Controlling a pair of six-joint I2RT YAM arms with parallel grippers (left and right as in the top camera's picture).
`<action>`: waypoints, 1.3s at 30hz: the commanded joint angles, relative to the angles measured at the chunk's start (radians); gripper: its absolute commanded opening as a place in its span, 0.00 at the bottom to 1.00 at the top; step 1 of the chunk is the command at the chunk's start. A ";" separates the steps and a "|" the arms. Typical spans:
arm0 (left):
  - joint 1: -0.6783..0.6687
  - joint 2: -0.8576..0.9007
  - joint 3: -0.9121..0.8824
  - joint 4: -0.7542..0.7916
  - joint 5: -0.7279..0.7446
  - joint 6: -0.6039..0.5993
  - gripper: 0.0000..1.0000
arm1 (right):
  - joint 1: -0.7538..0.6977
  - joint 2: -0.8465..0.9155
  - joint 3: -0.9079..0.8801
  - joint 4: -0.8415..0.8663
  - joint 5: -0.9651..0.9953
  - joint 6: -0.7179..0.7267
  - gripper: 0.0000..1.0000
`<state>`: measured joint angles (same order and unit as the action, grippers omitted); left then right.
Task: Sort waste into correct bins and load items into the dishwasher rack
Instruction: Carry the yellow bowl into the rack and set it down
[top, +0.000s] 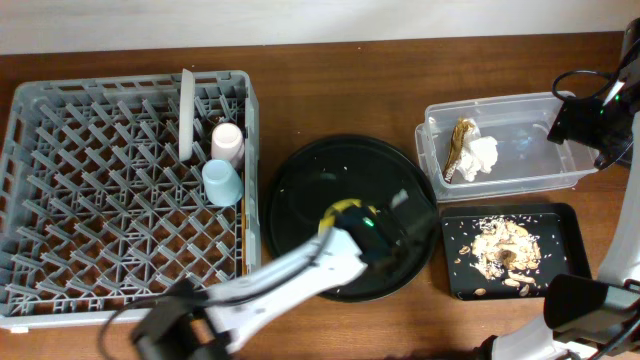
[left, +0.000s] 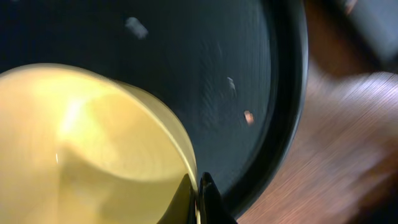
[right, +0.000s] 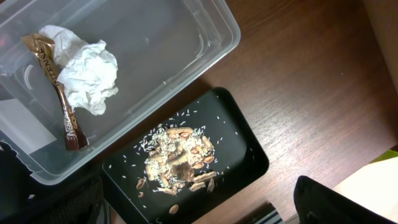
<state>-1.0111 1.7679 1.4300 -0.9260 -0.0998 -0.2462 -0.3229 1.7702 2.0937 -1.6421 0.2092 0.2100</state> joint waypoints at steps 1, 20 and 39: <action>0.106 -0.198 0.092 -0.101 0.073 0.002 0.01 | -0.005 -0.007 0.015 0.000 0.009 0.008 0.99; 1.148 -0.465 -0.047 -0.546 1.284 0.697 0.00 | -0.005 -0.007 0.015 0.000 0.009 0.008 0.99; 1.468 -0.426 -0.608 -0.314 1.561 0.767 0.00 | -0.005 -0.007 0.015 0.000 0.009 0.008 0.99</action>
<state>0.4503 1.3182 0.8581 -1.2663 1.3128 0.4980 -0.3248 1.7702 2.0937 -1.6424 0.2089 0.2104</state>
